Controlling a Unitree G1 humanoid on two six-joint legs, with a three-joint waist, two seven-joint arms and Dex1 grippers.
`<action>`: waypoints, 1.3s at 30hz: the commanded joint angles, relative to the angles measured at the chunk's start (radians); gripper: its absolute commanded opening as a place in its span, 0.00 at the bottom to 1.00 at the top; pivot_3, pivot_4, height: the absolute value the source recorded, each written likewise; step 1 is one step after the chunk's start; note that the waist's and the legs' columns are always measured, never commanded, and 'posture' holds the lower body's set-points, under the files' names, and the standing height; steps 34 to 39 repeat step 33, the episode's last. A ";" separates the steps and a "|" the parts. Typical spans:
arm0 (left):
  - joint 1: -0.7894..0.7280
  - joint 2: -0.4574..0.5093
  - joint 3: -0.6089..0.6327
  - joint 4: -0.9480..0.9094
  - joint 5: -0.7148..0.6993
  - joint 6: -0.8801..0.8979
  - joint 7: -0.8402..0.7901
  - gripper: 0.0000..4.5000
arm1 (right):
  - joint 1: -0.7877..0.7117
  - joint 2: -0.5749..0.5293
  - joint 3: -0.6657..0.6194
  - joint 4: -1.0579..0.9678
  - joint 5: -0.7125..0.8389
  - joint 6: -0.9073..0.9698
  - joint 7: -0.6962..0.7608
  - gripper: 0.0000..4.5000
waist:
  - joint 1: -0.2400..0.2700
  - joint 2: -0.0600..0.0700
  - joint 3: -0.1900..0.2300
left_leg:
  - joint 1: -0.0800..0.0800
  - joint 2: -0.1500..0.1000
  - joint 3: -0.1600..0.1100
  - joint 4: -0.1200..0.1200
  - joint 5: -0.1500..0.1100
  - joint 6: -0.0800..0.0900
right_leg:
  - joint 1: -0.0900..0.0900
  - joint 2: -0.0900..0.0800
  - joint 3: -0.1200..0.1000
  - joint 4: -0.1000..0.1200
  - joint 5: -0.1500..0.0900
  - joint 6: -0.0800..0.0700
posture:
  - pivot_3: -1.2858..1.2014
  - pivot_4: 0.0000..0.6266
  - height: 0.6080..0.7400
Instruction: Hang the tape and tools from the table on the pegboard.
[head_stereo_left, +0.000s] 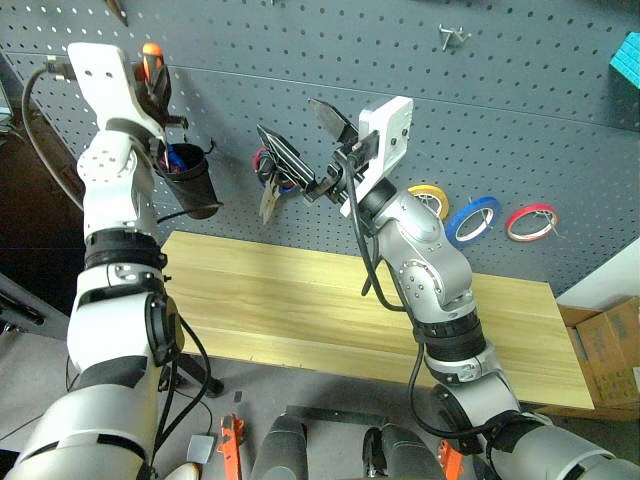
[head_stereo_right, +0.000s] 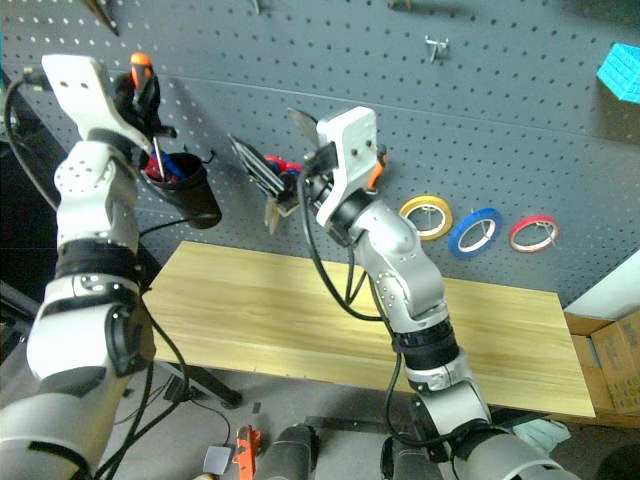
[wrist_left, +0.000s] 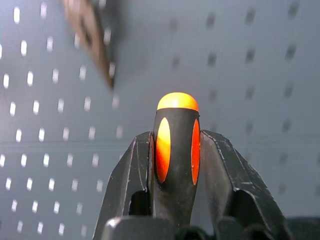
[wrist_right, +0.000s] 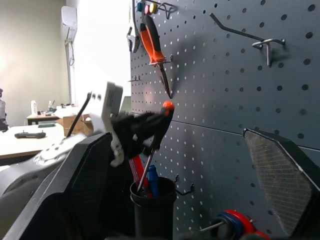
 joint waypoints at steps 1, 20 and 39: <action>0.026 -0.008 0.024 -0.118 -0.035 0.036 0.035 0.39 | -0.012 -0.005 -0.013 -0.030 0.000 -0.018 -0.001 1.00 | 0.000 0.000 0.000 | 0.000 0.000 0.000 0.000 0.000 0.000 | 0.000 0.000 0.000 0.000 0.000 0.000 | 0.61 0.07 1.00; 0.525 -0.159 -0.129 -1.103 -0.177 0.570 0.099 0.98 | 0.209 -0.172 0.023 -0.221 -0.038 0.134 0.023 1.00 | 0.005 0.004 -0.024 | 0.005 -0.001 0.000 0.002 0.001 0.002 | 0.010 -0.002 0.001 -0.003 0.001 -0.002 | 0.60 0.09 1.00; 0.936 -0.305 -0.187 -0.856 -0.080 0.509 0.135 0.98 | 0.648 -0.160 -0.226 -0.127 -0.185 0.363 -0.385 1.00 | -0.033 0.027 -0.039 | 0.031 0.000 -0.002 0.000 -0.005 -0.003 | 0.028 -0.004 -0.006 -0.013 -0.007 -0.006 | 0.58 0.08 1.00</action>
